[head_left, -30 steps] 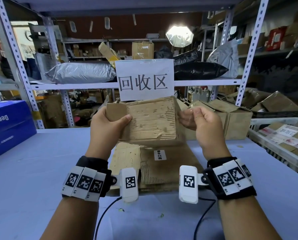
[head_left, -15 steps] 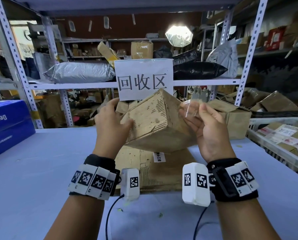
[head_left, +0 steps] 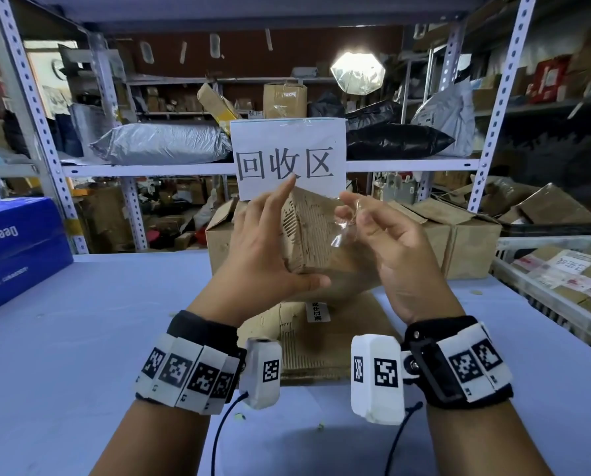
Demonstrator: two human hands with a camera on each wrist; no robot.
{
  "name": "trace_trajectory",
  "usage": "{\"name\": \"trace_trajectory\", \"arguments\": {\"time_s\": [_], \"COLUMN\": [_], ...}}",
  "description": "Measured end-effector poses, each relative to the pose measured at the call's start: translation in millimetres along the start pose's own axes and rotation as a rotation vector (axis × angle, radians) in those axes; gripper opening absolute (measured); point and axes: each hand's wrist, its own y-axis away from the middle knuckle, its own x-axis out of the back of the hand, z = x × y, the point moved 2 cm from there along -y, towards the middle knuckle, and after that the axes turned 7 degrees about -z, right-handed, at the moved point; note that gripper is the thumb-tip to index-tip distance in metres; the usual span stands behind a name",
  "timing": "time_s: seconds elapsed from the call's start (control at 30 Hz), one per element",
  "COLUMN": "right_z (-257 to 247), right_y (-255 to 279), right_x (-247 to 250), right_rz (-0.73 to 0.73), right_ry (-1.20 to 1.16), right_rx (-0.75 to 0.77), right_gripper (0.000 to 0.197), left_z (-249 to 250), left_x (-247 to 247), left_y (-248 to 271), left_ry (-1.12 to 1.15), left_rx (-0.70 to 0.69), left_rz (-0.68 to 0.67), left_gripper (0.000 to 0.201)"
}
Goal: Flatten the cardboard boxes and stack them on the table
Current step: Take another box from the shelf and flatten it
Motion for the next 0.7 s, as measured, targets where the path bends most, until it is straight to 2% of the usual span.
{"name": "trace_trajectory", "arguments": {"time_s": [0.1, 0.17, 0.33, 0.53, 0.57, 0.67, 0.7], "right_z": [-1.2, -2.0, 1.4, 4.1, 4.1, 2.9, 2.5], "right_y": [-1.3, -1.7, -2.1, -0.5, 0.2, 3.5, 4.2], "right_x": [7.6, 13.1, 16.8, 11.0, 9.1, 3.9, 3.1], "right_rz": [0.083, 0.153, 0.242, 0.163, 0.136, 0.048, 0.019], "right_ry": [0.22, 0.385, 0.714, 0.823, 0.832, 0.823, 0.82], "right_rx": [0.05, 0.07, 0.073, 0.091, 0.09, 0.072, 0.047], "right_gripper": [0.044, 0.047, 0.02, 0.007, 0.01, 0.056, 0.059], "left_z": [-2.5, -4.4, -6.3, -10.2, -10.9, -14.5, -16.1], "left_x": [0.8, 0.7, -4.1, -10.8, -12.1, -14.8, -15.2], "left_y": [2.2, 3.9, 5.4, 6.9, 7.4, 7.9, 8.0], "left_ry": [0.04, 0.084, 0.18, 0.181, 0.179, 0.175, 0.175], "left_rx": [-0.017, -0.025, -0.053, -0.085, -0.092, -0.1, -0.098], "left_rz": [0.07, 0.087, 0.088, 0.085, 0.078, 0.066, 0.067], "left_gripper": [0.136, 0.136, 0.139, 0.137, 0.135, 0.131, 0.13]}}
